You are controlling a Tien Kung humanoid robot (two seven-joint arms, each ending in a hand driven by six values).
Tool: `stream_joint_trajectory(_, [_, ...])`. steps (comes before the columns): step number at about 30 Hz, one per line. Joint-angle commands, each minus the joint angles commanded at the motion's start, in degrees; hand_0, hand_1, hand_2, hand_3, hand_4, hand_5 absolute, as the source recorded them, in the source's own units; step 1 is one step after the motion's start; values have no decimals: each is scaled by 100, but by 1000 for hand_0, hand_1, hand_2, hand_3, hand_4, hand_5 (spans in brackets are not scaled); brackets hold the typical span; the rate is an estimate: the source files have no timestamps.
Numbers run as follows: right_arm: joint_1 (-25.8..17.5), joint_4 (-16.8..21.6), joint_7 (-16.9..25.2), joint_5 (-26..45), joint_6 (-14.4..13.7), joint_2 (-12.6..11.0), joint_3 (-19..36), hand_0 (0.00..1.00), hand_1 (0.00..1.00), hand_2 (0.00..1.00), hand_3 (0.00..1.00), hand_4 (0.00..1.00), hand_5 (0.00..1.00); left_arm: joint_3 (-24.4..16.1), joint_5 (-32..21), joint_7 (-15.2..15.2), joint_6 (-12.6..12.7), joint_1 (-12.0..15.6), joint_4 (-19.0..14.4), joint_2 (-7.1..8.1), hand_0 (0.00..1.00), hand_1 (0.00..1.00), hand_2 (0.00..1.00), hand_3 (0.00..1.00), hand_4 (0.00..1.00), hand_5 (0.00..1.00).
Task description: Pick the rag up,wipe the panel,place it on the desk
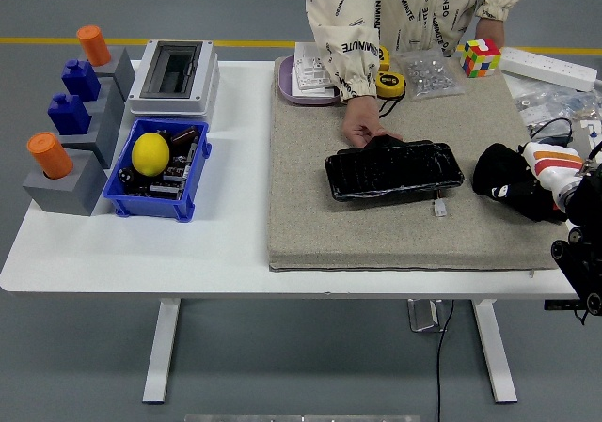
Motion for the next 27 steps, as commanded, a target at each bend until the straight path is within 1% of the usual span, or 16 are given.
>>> stream_joint_trajectory(5, [-12, -5, 13, 0, -79, -12, 17, 469, 503, 541, 516, 998, 458, -9, 5, 6, 0, 7, 0, -2, 649, 696, 741, 566, 598, 476])
stream_joint_trajectory(6, [-14, -2, 22, 0, -104, -12, 21, 394, 448, 502, 488, 998, 420, -12, 6, 7, 0, 10, 0, -2, 650, 696, 741, 566, 599, 474])
stream_joint_trajectory(11, [-24, 7, 45, 0, -182, -16, 51, 394, 448, 502, 488, 998, 420, -21, 13, 9, 0, 17, 0, -4, 650, 696, 741, 566, 599, 474])
stream_joint_trajectory(12, [-28, 8, 47, 0, -197, -18, 62, 351, 421, 483, 475, 998, 398, -20, 13, 8, -1, 19, 0, -4, 651, 696, 741, 565, 598, 474])
stream_joint_trajectory(17, [-42, 17, 45, 0, -260, -39, 101, 351, 421, 483, 475, 998, 398, -25, 17, 9, -2, 34, 0, -2, 651, 696, 741, 565, 598, 474])
stream_joint_trajectory(18, [-45, 21, 40, 0, -267, -48, 111, 325, 408, 471, 468, 998, 376, -27, 20, 10, -1, 37, 0, -1, 650, 696, 740, 565, 598, 474])
stream_joint_trajectory(23, [-43, 32, 16, 0, -285, -85, 175, 325, 408, 471, 468, 998, 376, -16, 18, 4, -4, 40, 0, 6, 650, 696, 740, 565, 598, 474])
stream_joint_trajectory(24, [-41, 34, 12, 0, -288, -91, 185, 313, 398, 465, 465, 998, 342, -16, 21, 5, -5, 41, 0, 8, 650, 696, 740, 565, 598, 474])
stream_joint_trajectory(27, [-33, 63, -8, 0, -307, -131, 222, 313, 398, 465, 465, 998, 342, -26, 34, 6, -5, 49, 0, 16, 650, 696, 740, 565, 598, 474])
